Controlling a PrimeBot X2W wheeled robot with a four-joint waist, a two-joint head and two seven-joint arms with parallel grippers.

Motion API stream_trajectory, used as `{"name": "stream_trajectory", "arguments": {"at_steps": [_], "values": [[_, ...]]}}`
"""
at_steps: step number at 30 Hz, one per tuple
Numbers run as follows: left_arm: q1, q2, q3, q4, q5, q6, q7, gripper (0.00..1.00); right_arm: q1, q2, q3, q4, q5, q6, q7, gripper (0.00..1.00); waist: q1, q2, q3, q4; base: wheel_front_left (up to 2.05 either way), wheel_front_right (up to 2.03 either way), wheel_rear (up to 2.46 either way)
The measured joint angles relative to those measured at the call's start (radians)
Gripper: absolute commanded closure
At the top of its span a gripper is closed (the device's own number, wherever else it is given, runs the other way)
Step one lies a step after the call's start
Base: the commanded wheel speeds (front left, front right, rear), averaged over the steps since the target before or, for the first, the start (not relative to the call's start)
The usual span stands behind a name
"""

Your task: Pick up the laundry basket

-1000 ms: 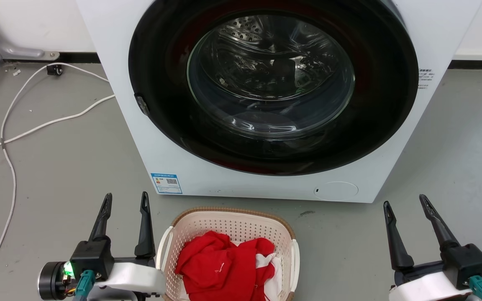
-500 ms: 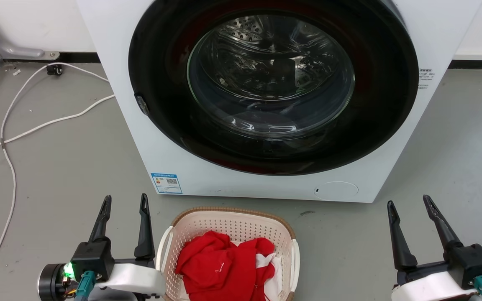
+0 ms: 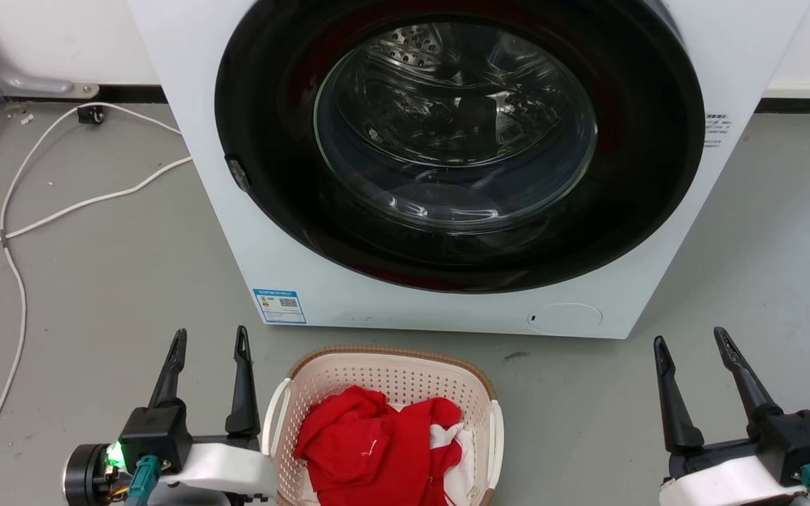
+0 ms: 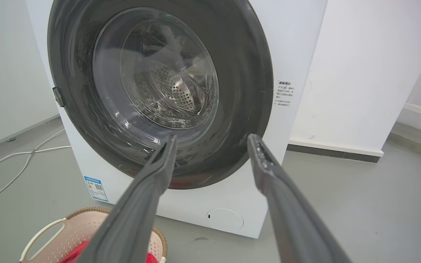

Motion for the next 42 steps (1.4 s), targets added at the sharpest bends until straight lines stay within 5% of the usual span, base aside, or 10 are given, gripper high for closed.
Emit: {"name": "stream_trajectory", "arguments": {"at_steps": [7,15,28,42], "values": [[-0.012,0.000,0.018,0.015,0.000,-0.008,0.000,0.00,-0.004,0.000,-0.002,0.006,0.018,0.000,0.000,0.00,0.0000,0.0000,0.017,0.000,0.00,0.00,0.00],[-0.114,0.027,0.057,0.122,0.017,-0.065,0.000,0.00,-0.089,0.000,0.067,0.093,0.003,0.000,0.000,0.00,0.0000,0.0000,0.080,-0.004,0.00,0.00,0.00],[-0.377,0.121,0.062,0.420,0.016,-0.134,0.000,0.00,-0.380,0.001,0.235,0.466,-0.103,0.000,0.000,0.00,0.0002,0.0000,0.271,-0.031,0.00,0.00,0.00],[-0.642,0.221,-0.012,0.791,0.025,-0.156,0.000,0.00,-0.678,0.001,0.416,0.887,-0.098,0.000,0.000,0.00,0.0002,0.0000,0.488,-0.064,0.00,0.00,0.00]]}}
